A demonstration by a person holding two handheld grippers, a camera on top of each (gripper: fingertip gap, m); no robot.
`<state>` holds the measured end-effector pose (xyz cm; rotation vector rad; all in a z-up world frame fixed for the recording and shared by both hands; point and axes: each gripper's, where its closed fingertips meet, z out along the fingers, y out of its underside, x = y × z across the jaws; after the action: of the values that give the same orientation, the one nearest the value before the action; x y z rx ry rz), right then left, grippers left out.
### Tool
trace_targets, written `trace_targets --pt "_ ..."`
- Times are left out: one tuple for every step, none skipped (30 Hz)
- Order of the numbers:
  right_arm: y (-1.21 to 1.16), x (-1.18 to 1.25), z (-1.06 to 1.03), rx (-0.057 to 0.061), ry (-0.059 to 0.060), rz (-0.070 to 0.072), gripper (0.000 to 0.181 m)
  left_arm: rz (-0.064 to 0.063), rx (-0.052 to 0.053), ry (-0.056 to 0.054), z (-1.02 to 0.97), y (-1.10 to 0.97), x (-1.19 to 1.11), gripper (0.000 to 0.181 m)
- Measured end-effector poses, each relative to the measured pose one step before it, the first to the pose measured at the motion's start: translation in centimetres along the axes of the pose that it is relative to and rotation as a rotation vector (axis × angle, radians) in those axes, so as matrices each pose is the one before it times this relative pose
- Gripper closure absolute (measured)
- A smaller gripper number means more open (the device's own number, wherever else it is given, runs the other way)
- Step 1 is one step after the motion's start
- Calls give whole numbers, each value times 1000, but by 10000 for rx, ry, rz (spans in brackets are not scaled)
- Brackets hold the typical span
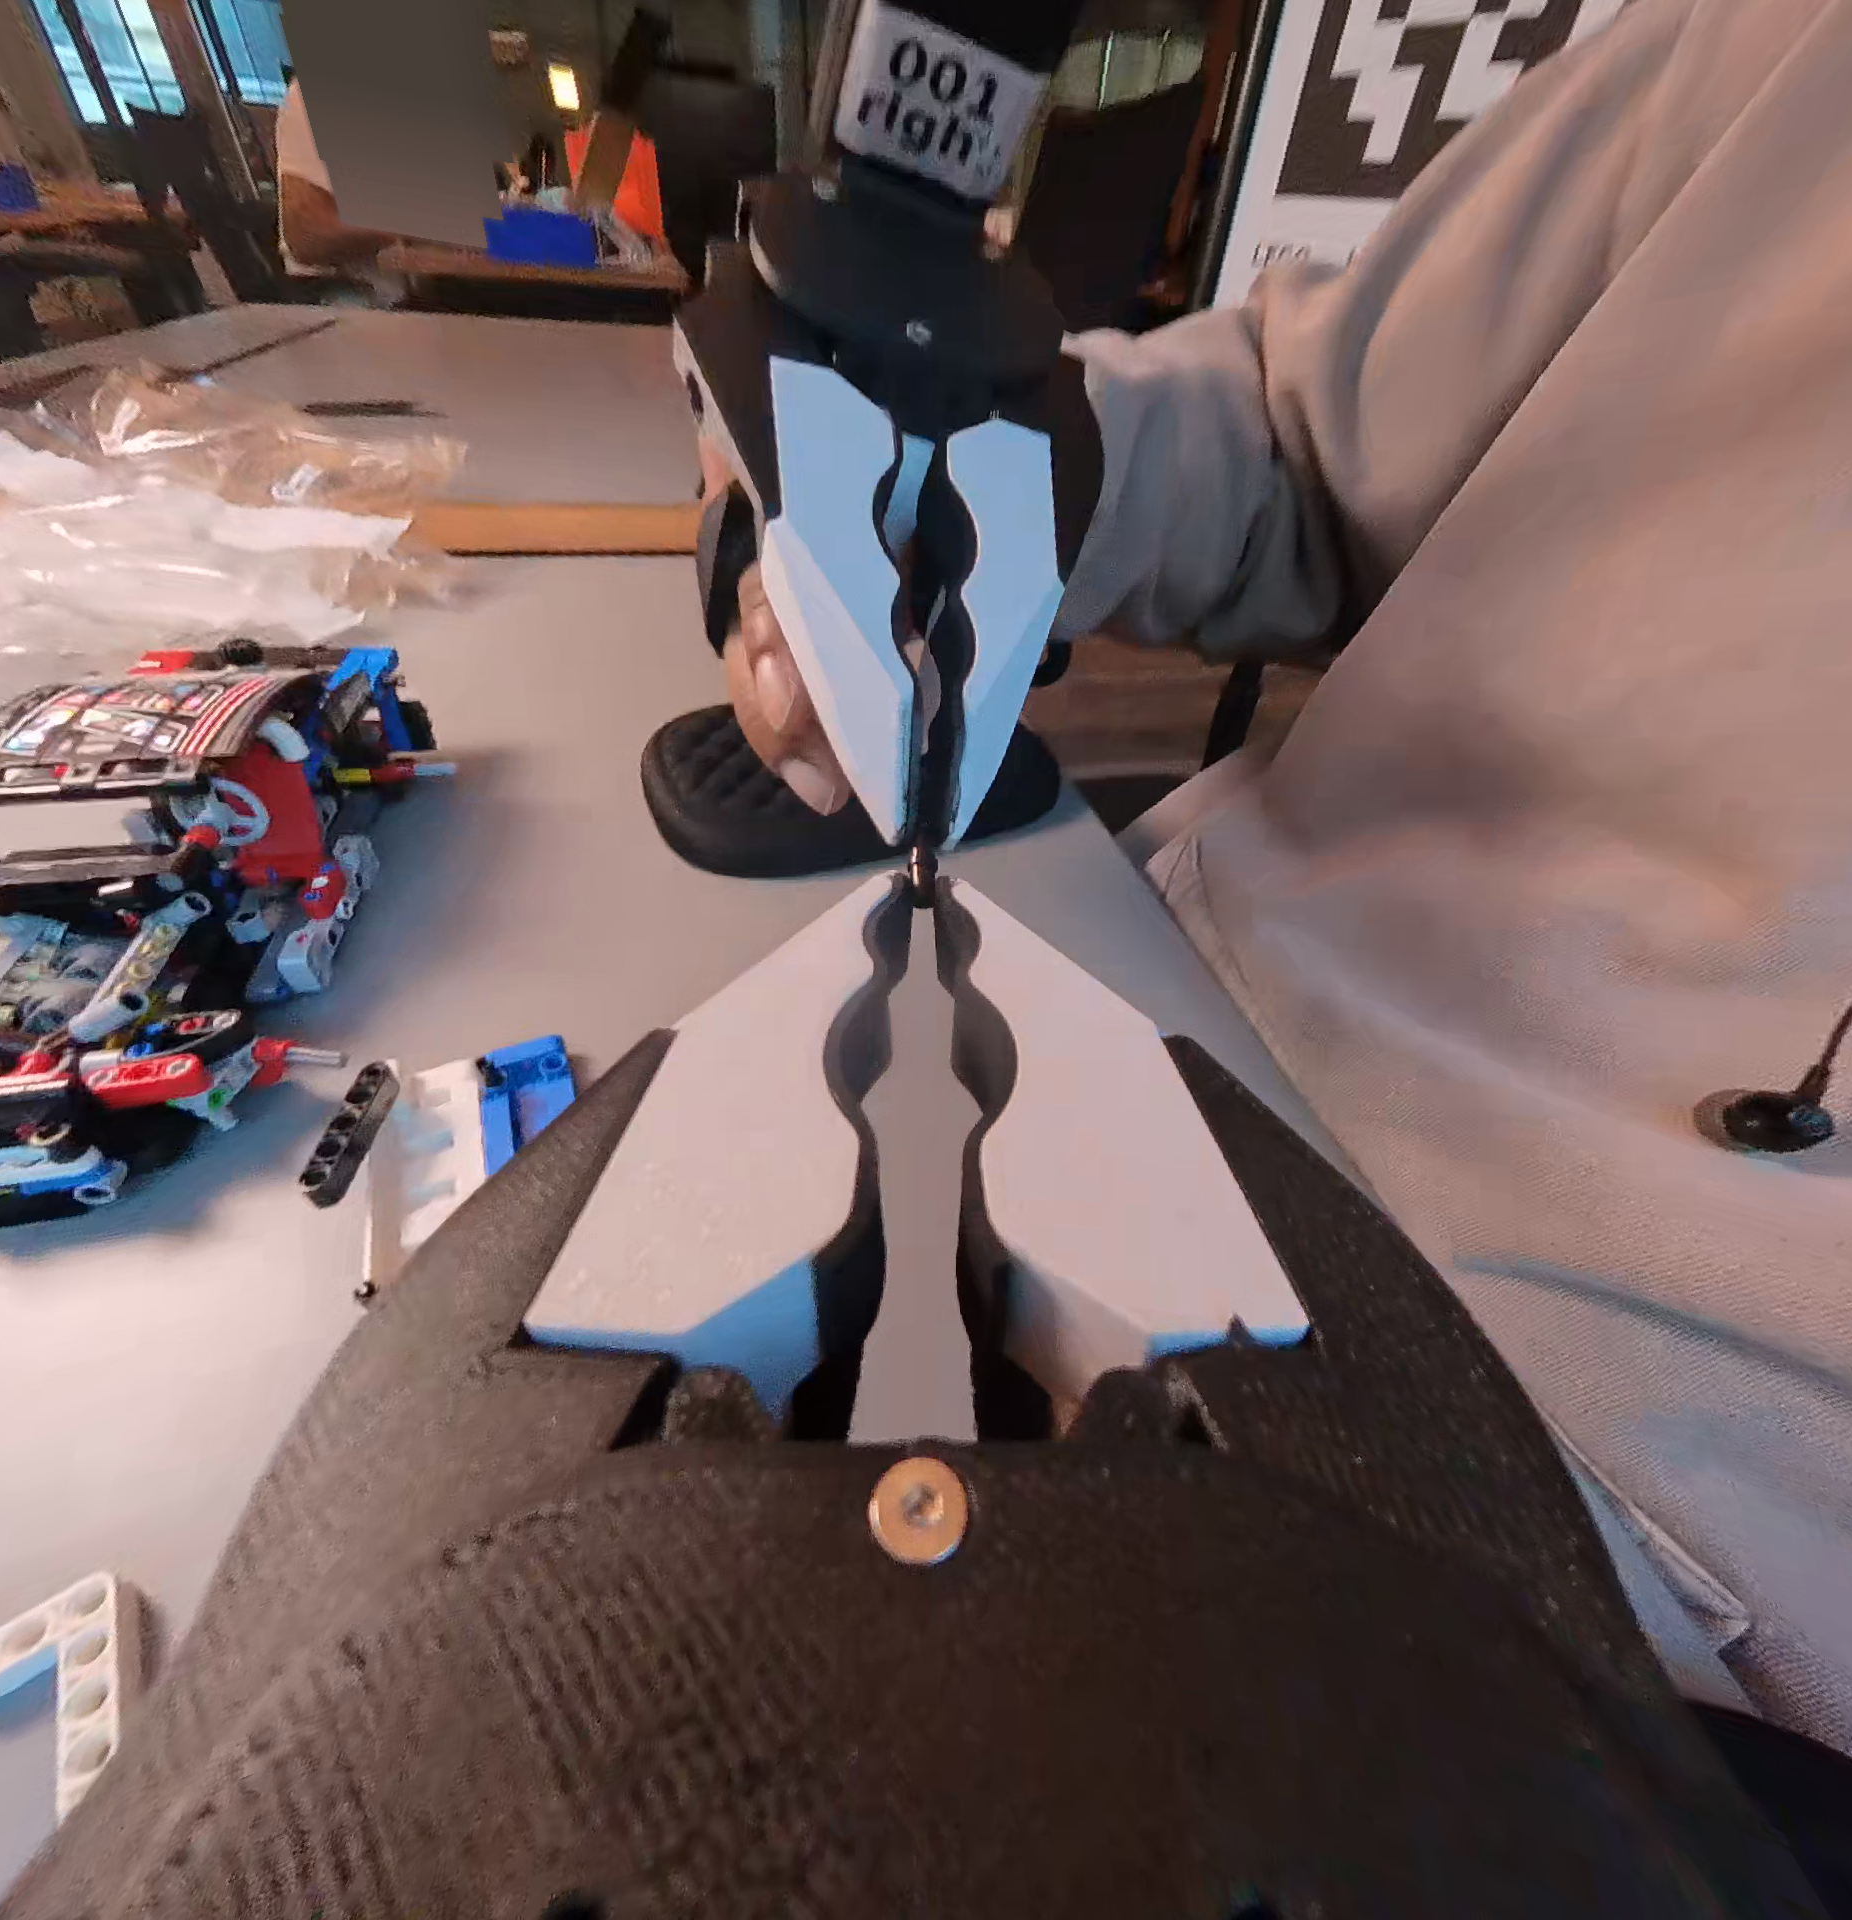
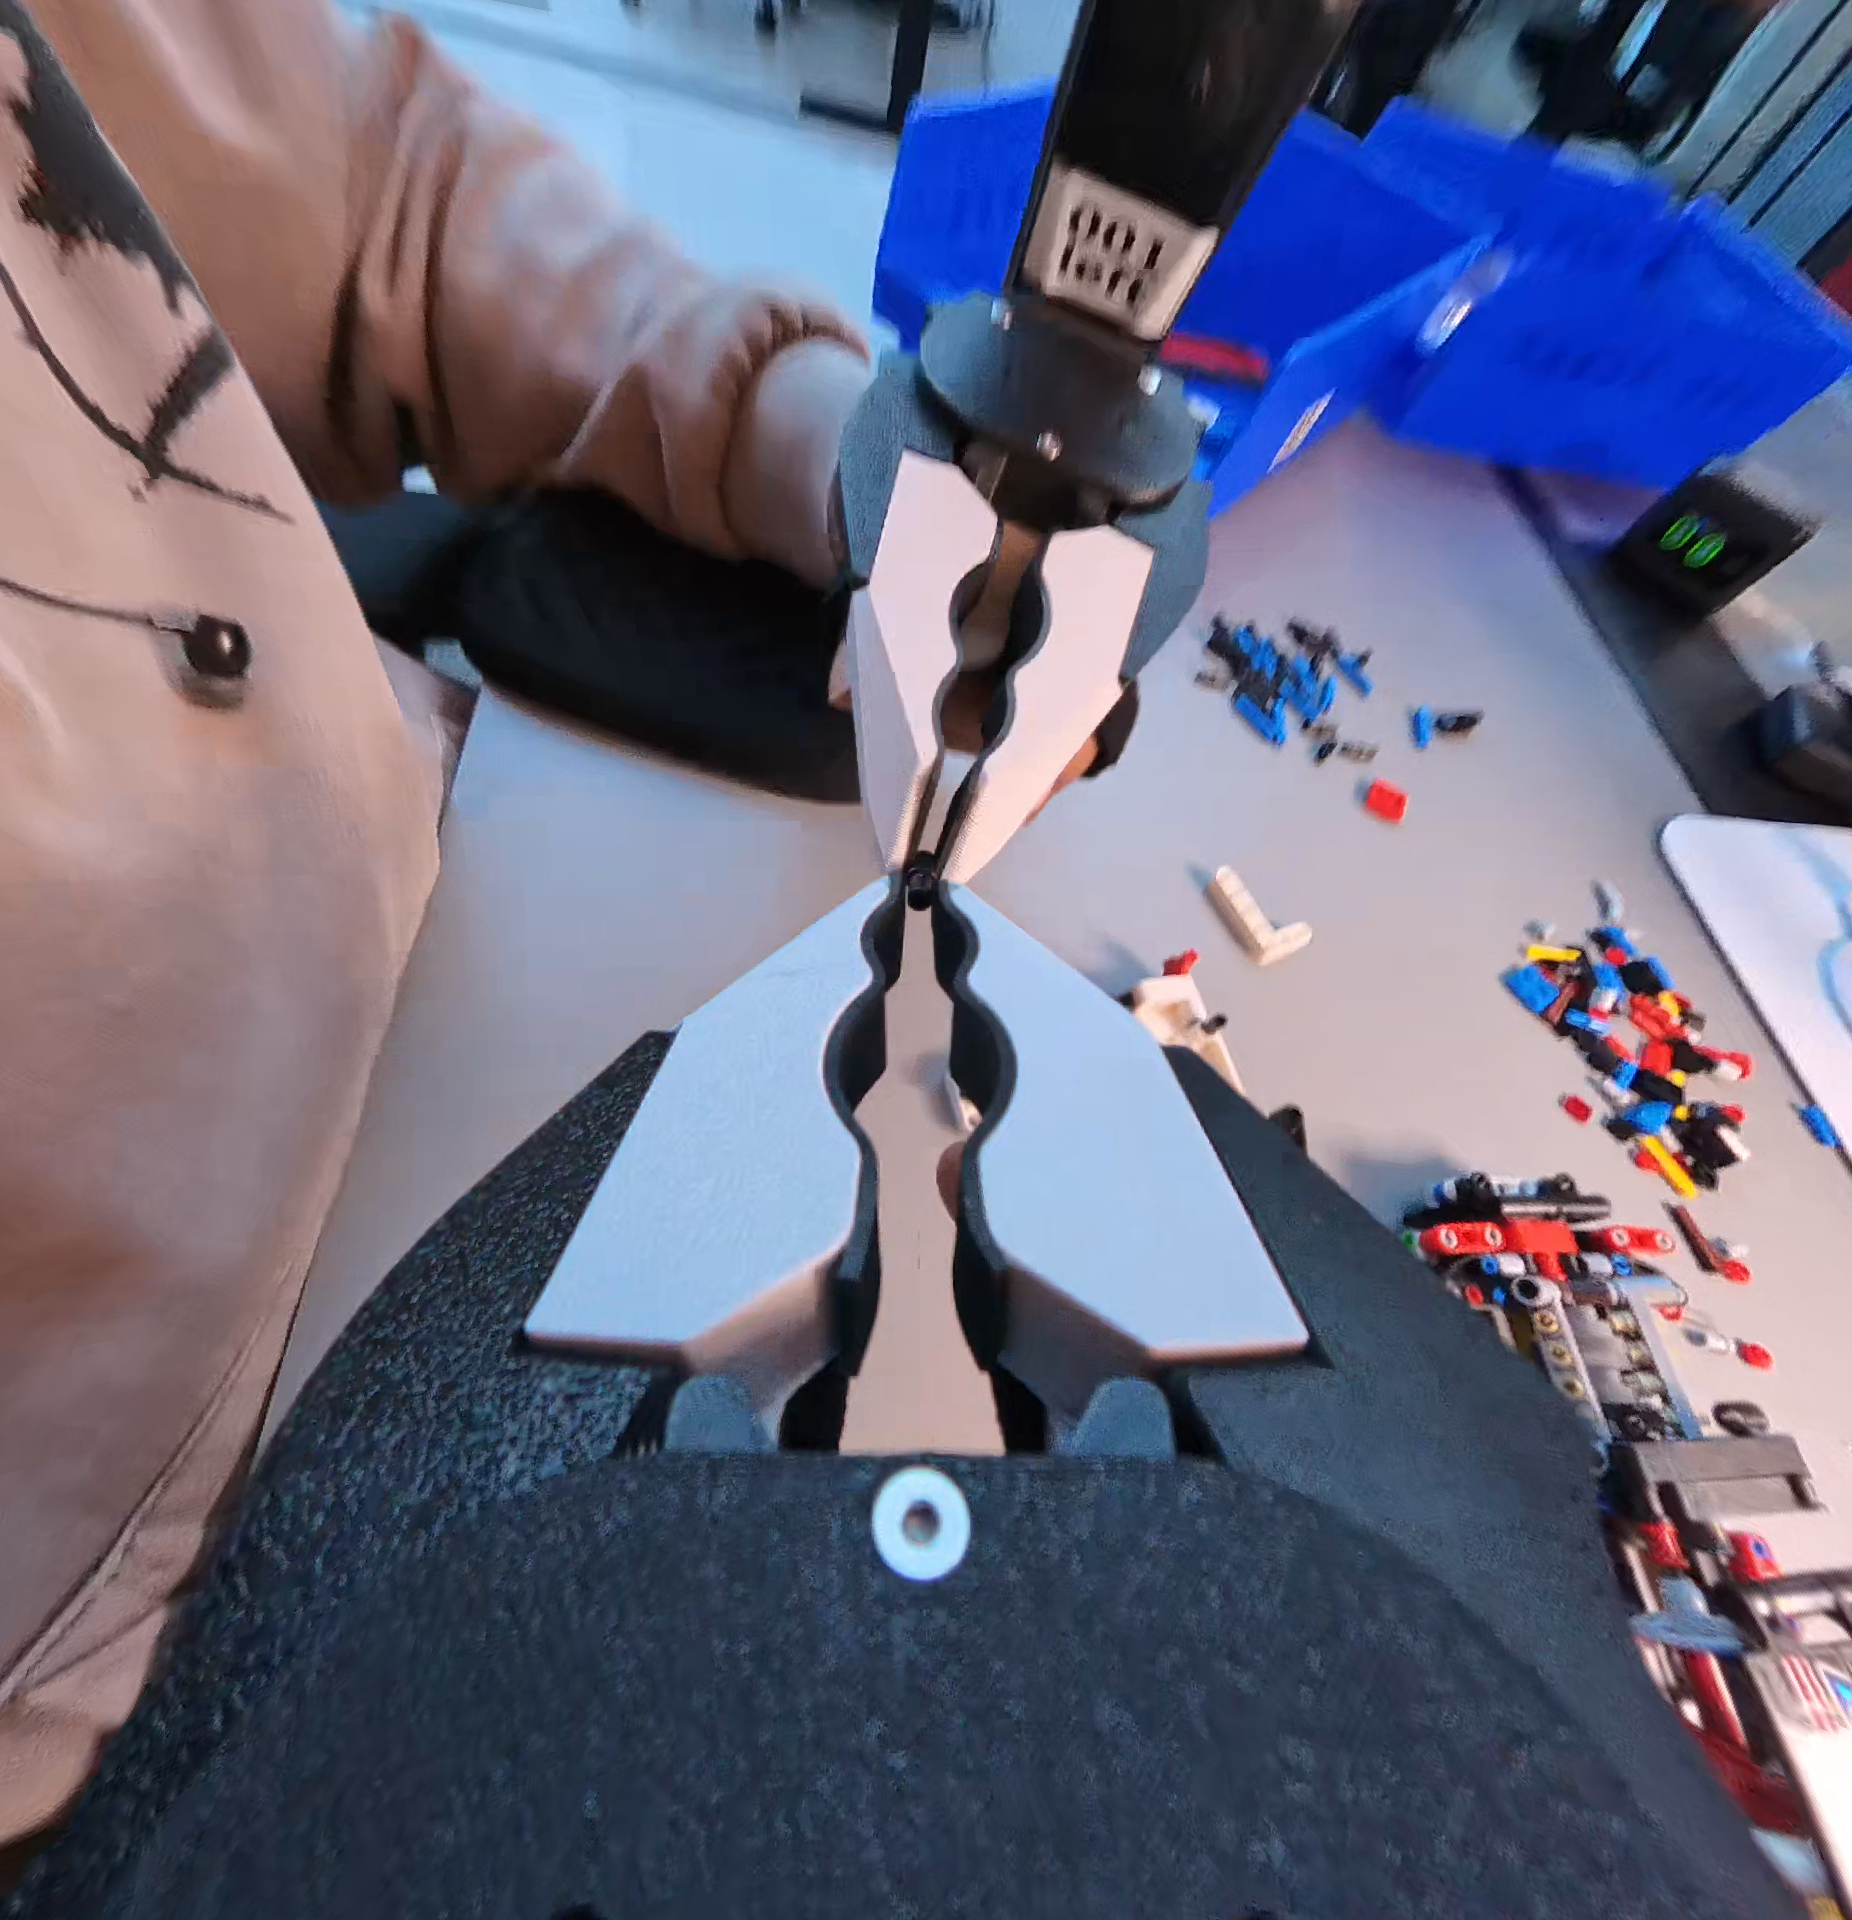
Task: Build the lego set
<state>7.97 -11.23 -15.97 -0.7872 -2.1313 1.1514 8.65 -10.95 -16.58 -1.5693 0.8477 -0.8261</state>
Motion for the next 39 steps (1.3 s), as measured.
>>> trace_targets --pt "-493 -117 -259 396 143 -83 179 -16 223 149 -34 -408 245 179" --pt "-336 -151 -146 249 108 -63 178 -14 193 123 18 -335 233 179" --pt "-185 -105 -55 114 93 -54 178 -53 151 109 40 -266 197 179" --pt "-21 -147 13 -8 39 -73 177 -44 125 97 15 -220 169 179" --pt "-17 -91 41 -13 59 -101 175 -26 95 58 -4 -169 102 180" --pt "-83 -31 51 21 73 -98 175 -30 70 55 -16 -125 91 180" --pt "-82 -41 32 19 22 -63 175 -28 56 55 -29 -97 76 180" --pt "-91 36 8 16 37 -38 176 -2 30 14 -29 -48 31 180" --pt "-7 64 24 -21 24 -31 177 6 -5 -13 -26 -10 1 180" --pt "29 49 27 -32 8 -30 177 8 -25 -13 -13 36 -10 180" --pt "-13 66 21 8 23 -31 178 -1 4 -8 -20 -4 -11 180" --pt "-8 16 29 -2 -17 1 179 -8 -2 6 -33 4 10 180" --pt "7 45 27 -21 -2 13 178 5 -4 -12 -25 17 -21 180" --pt "-19 1 28 -2 -9 -9 178 -6 8 -1 -43 0 -11 180" --pt "-29 8 28 -5 -3 -13 179 -16 4 11 -24 -6 14 180" --pt "-8 17 15 -9 5 -13 179 5 3 -8 -25 -2 -6 180" --pt "-12 9 16 -12 7 -27 178 -1 2 -10 -12 -2 -8 180" --pt "-24 5 0 -1 9 -43 178 -12 9 -1 -16 -22 8 180" --pt "-55 1 -8 9 9 -38 177 -11 24 7 -20 -53 1 180" --pt "-15 8 -2 -11 14 -48 177 -19 13 6 -13 -20 -1 180" --pt "2 -2 -2 -27 17 -71 177 -6 -3 4 2 4 2 180" --pt "4 4 11 -22 32 -88 176 -6 -8 6 8 10 8 180" --pt "5 -17 3 -15 28 -89 176 -7 0 10 5 9 9 180" --pt "-8 37 -8 -10 50 -74 176 -7 -5 15 10 7 21 180" --pt "-14 52 -10 12 47 -40 175 -8 -2 31 21 1 48 180" --pt "-40 48 -4 17 26 -15 174 2 -15 26 35 21 57 180" --pt "14 -58 5 -18 -41 -11 174 12 -30 18 47 51 37 180" --pt "16 -52 18 -13 -27 -30 174 2 -13 8 18 29 22 180" --pt "-16 -59 16 -3 -22 -42 176 -12 15 -7 -16 -22 -14 180" --pt "-26 -22 6 -12 0 -51 176 -11 -5 20 1 6 27 180" --pt "-5 -16 14 -15 -10 -46 176 -9 -12 22 -4 15 28 180" --pt "-26 -33 4 2 -21 -28 176 -15 -2 26 7 0 29 180" --pt "-32 6 8 6 1 -41 176 -29 8 23 -4 -13 26 180" --pt "-25 -22 10 7 -7 -64 176 -35 -1 32 -10 6 20 180" --pt "14 -57 30 -25 -24 -81 176 -29 -21 35 3 45 31 180" --pt "46 -42 29 -48 -3 -108 176 -28 -30 12 6 66 2 180" --pt "37 -63 27 -51 -6 -155 177 -47 -38 23 12 74 3 180" --pt "22 -87 35 -46 -7 -197 177 -55 -30 42 14 70 21 180" --pt "1 -88 26 -51 4 -212 178 -80 -28 70 18 63 46 180"
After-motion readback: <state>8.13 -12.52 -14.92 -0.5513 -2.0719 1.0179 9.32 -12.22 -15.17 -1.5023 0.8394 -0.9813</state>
